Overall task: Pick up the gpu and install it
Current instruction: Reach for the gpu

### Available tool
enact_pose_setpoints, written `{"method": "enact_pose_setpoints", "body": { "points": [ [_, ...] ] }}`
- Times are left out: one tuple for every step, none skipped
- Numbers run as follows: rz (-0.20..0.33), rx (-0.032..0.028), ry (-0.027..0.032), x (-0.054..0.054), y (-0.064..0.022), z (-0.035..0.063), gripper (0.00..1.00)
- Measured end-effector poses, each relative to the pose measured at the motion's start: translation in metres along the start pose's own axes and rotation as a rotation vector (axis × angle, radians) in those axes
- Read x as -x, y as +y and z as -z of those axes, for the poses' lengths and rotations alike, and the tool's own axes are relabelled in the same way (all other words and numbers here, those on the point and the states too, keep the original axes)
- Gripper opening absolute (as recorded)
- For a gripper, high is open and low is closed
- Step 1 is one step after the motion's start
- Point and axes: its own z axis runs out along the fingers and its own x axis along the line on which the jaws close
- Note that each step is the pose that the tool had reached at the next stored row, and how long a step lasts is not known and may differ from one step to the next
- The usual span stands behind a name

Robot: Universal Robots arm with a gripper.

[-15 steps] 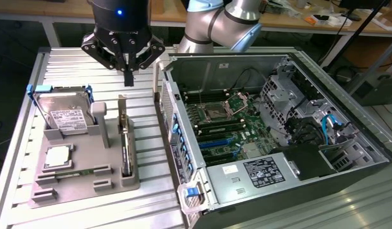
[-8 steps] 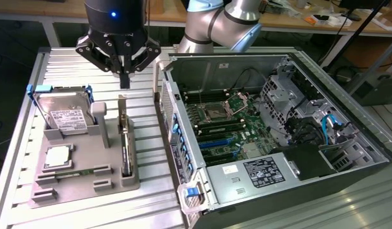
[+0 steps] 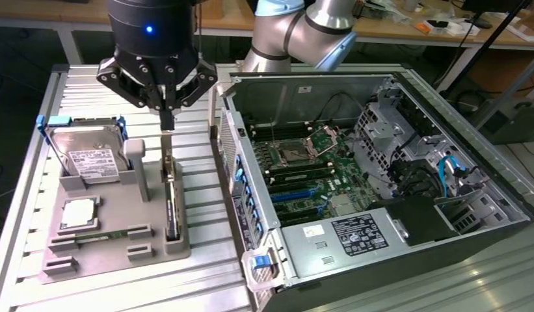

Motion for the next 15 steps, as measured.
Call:
{"method": "enact_pose_setpoints", "body": {
  "points": [
    [0.0, 0.0, 0.0, 0.0, -0.0023, 0.0001, 0.11],
    [0.0, -0.0001, 0.0001, -0.001, -0.0043, 0.0002, 0.11],
    [0.0, -0.0001, 0.0001, -0.001, -0.0073, 0.0002, 0.11],
    [0.0, 0.0, 0.0, -0.002, -0.0101, 0.0003, 0.11],
    [0.0, 0.0, 0.0001, -0.002, -0.0122, 0.0003, 0.11],
    [0.0, 0.0001, 0.0, -0.003, -0.0144, 0.0003, 0.11],
    [0.0, 0.0, 0.0001, -0.003, -0.0163, 0.0004, 0.11],
    [0.0, -0.0001, 0.0001, -0.004, -0.0184, 0.0005, 0.11],
    [0.0, -0.0001, 0.0001, -0.004, -0.0208, 0.0006, 0.11],
    [0.0, -0.0001, 0.0001, -0.004, -0.0229, 0.0006, 0.11],
    [0.0, 0.0, 0.0, -0.005, -0.0248, 0.0006, 0.11],
    [0.0, 0.0, 0.0, -0.005, -0.0269, 0.0007, 0.11],
    [0.0, 0.0, 0.0, -0.005, -0.0288, 0.0007, 0.11],
    [0.0, -0.0001, 0.0001, -0.005, -0.031, 0.0008, 0.11],
    [0.0, 0.0, 0.0, -0.006, -0.0329, 0.0008, 0.11]
  ]
}}
